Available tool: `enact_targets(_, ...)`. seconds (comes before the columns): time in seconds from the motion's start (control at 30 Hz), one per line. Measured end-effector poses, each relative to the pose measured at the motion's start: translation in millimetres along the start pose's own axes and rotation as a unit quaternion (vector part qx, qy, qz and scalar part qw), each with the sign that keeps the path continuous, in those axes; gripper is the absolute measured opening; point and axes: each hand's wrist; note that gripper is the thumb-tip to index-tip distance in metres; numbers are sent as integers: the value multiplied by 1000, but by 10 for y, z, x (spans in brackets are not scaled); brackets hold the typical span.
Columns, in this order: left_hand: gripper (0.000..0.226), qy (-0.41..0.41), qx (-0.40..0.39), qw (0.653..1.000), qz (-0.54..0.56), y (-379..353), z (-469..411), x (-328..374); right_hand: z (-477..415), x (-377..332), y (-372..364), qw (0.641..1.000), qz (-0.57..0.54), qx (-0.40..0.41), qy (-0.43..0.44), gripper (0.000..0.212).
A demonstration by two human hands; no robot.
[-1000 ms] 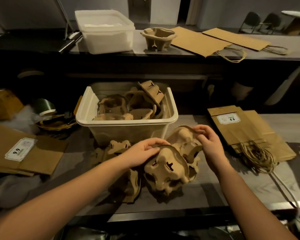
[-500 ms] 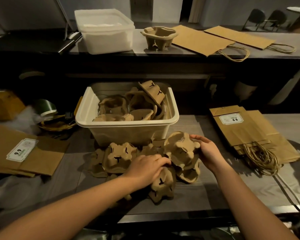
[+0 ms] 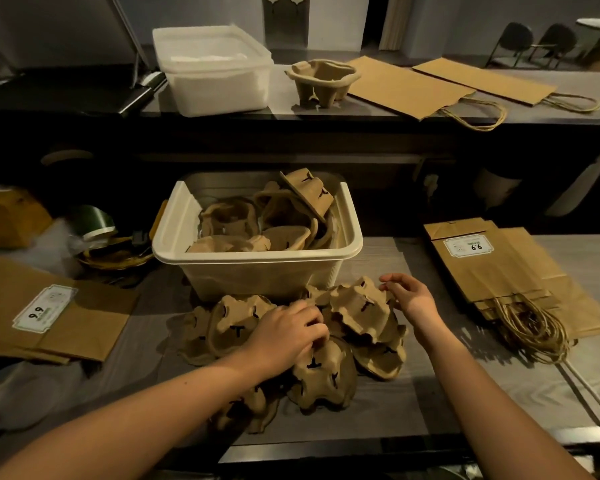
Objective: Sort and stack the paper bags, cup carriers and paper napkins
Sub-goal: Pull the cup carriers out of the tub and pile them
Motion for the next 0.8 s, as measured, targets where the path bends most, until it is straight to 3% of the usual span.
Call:
enact_targets(0.3,30,-31,20,999,21,-6,-12,-131,-33,-133,-11,997,-22,17,74,18)
enact_targets(0.43,23,-112,71,990,52,125,-58,-214,27,-256,-28,977,-30,128,169,20)
enact_targets(0.5,24,-129,132,979,90,329,-165,-269,66,-352,-33,962,-30,156,224,18)
enact_targets(0.57,25,-81,208,968,113,584,-319,-354,94,-453,-57,954,-15,144,262,17)
enact_targets(0.67,39,124,243,940,205,929,-586,-527,137,-588,-145,949,33,91,299,18)
enact_targets(0.73,48,269,162,867,387,1075,-754,-651,169,-637,-206,943,71,56,319,21)
enact_targets(0.77,50,314,124,814,472,1113,-840,-720,187,-651,-232,940,85,41,328,22)
enact_targets(0.8,51,344,100,783,508,1127,-915,-783,210,-661,-254,937,93,28,334,24)
Point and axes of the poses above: each hand's wrist, its own z-axis away from the middle knuckle, its own y-axis out of the back of the hand, x = y × z, and after that the axes turned 4 degrees about -x, right-handed
